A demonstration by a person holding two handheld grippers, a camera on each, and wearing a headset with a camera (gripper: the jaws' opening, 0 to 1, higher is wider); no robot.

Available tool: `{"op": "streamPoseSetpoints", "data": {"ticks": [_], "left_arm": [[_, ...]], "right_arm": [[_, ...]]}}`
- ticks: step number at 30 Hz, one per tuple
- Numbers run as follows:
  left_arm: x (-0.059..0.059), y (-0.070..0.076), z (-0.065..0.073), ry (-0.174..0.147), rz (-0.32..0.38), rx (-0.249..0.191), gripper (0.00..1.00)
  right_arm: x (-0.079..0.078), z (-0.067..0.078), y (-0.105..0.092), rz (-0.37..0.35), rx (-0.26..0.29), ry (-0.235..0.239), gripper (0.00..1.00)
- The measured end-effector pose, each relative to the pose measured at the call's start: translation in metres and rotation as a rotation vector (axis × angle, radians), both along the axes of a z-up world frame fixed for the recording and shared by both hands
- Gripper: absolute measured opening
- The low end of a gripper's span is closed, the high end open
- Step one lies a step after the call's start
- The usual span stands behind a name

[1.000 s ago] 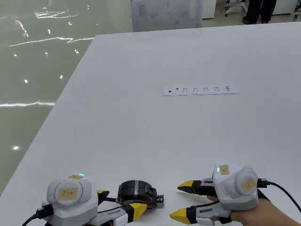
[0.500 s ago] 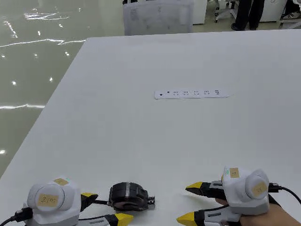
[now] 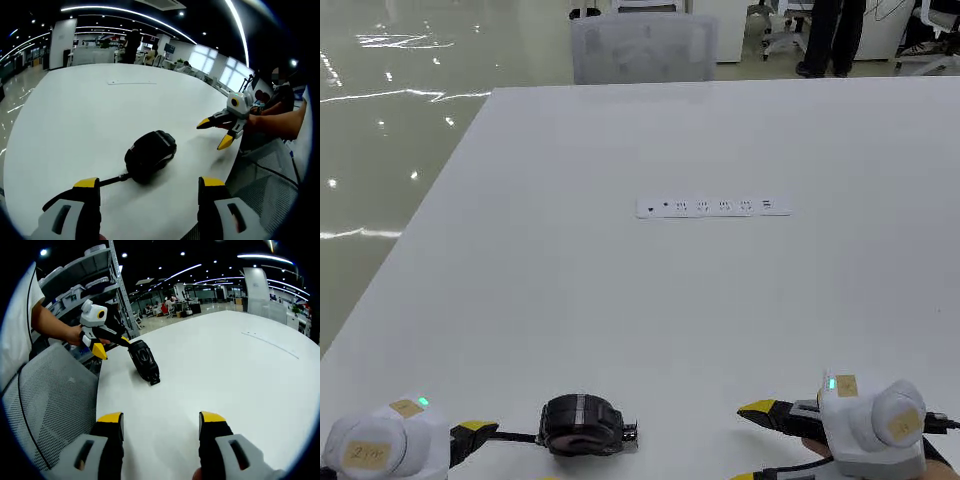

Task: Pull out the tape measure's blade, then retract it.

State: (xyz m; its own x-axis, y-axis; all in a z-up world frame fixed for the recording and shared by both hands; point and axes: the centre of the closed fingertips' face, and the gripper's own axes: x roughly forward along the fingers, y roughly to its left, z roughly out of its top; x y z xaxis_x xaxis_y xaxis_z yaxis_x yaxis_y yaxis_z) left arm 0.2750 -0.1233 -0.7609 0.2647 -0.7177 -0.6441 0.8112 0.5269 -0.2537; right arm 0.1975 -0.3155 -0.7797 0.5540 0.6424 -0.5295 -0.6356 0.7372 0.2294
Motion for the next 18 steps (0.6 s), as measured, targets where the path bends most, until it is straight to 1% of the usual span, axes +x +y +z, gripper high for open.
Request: {"op": "streamPoseSetpoints", "data": {"ticks": [4,7,9,11,13,15,16,18], "left_arm": [[-0.002,0.006,0.002,-0.003,-0.004,-0.003,0.78],[-0.004,0.011,0.003,-0.007,-0.006,-0.01,0.79],[-0.004,0.016,0.001,-0.003,-0.004,-0.007,0.8],[-0.006,0.021,0.001,0.001,0.001,-0.015,0.81],[-0.007,0.024,0.001,-0.004,0.004,-0.013,0.82],[-0.009,0.026,0.002,-0.006,-0.001,-0.022,0.83],[-0.009,0.027,0.002,-0.013,-0.001,-0.018,0.84],[-0.009,0.029,0.002,-0.016,-0.001,-0.019,0.84]], "right_arm": [[-0.009,-0.003,-0.01,-0.012,-0.018,0.01,0.63],[-0.016,-0.002,-0.016,-0.027,-0.024,0.012,0.64],[-0.02,-0.003,-0.021,-0.038,-0.027,0.012,0.65],[-0.025,-0.002,-0.025,-0.047,-0.026,0.017,0.66],[-0.029,-0.002,-0.029,-0.057,-0.031,0.017,0.66],[-0.032,-0.001,-0.034,-0.066,-0.034,0.016,0.67],[-0.034,-0.001,-0.037,-0.078,-0.033,0.02,0.68],[-0.036,0.002,-0.042,-0.093,-0.034,0.018,0.69]]}}
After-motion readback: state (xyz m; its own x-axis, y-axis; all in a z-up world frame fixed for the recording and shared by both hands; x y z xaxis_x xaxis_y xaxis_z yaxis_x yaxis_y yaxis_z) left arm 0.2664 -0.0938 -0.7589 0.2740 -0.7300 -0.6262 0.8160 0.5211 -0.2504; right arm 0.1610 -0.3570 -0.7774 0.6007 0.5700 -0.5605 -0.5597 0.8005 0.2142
